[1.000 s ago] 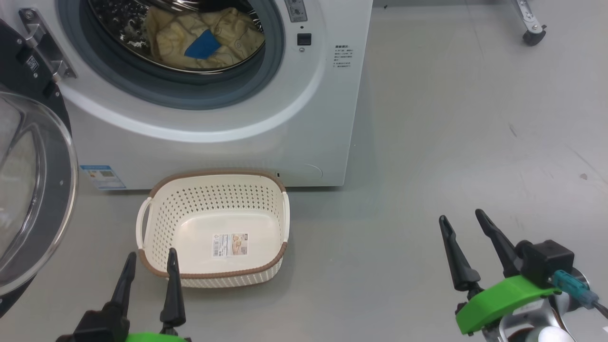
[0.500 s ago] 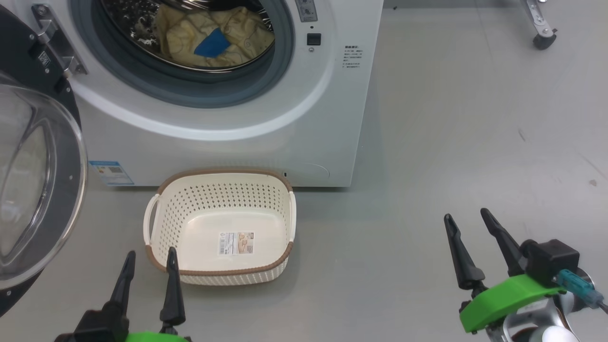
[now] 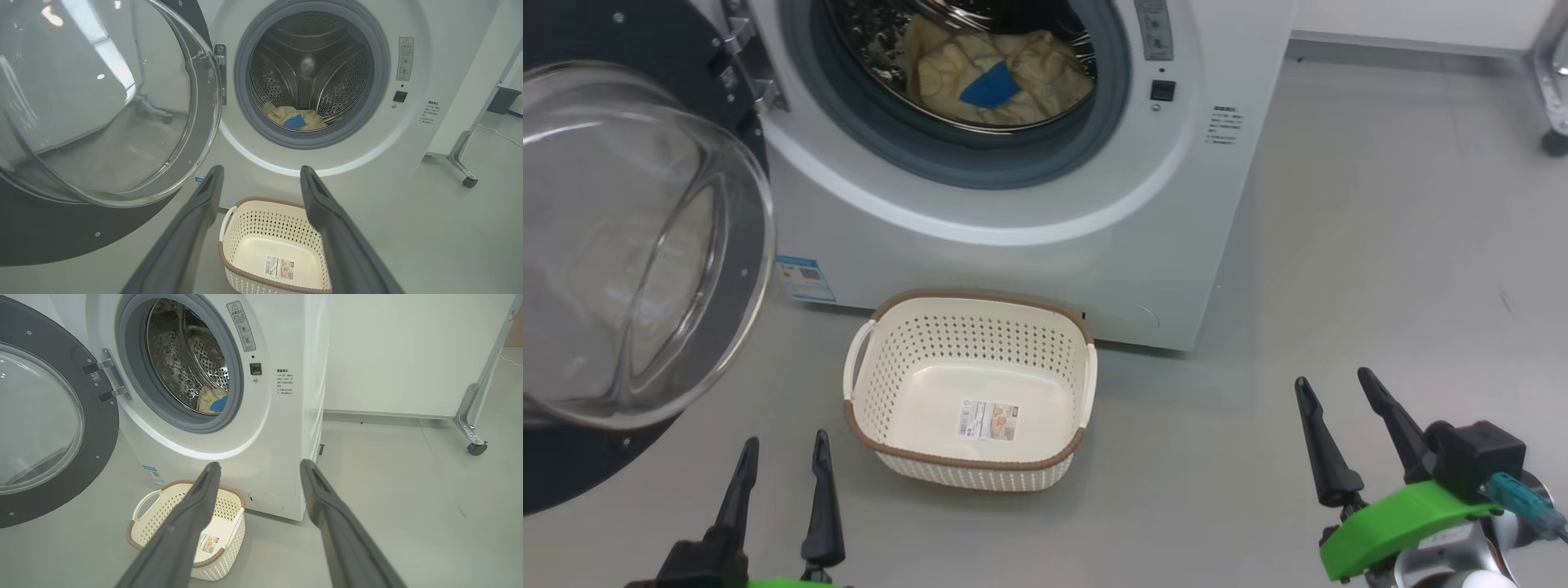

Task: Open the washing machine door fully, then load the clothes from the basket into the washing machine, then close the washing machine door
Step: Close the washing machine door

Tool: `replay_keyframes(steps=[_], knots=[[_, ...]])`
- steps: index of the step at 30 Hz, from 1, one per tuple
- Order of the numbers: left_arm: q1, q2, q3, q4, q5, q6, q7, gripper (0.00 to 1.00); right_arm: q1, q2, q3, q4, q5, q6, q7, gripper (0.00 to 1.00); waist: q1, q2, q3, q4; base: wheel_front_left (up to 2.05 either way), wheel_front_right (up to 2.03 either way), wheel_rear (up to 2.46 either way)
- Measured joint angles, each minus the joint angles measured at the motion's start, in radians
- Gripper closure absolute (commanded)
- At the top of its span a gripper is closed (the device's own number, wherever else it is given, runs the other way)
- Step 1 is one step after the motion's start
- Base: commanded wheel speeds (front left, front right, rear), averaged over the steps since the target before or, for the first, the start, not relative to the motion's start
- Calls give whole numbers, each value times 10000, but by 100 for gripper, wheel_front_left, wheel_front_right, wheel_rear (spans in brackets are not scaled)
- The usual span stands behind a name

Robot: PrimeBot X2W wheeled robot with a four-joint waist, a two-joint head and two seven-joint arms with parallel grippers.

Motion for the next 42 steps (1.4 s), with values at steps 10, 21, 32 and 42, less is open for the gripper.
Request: replay_keyframes(steps=[10,21,32,42], knots=[[183,-33,29,-38,52,-2,-8,0,34,4,111,-84,0,0,59,0,0,0,-227,1437,0,0,0],[315,-67,77,-40,54,-8,-8,0,190,4,178,-98,33,0,82,0,0,0,-381,2372,0,0,0],[318,-90,115,-90,54,-6,-8,0,189,4,270,-69,63,0,82,0,0,0,-358,2562,0,0,0],[290,-247,397,-562,186,-21,-8,24,188,4,259,-56,63,0,82,0,0,0,-290,2608,0,0,0]])
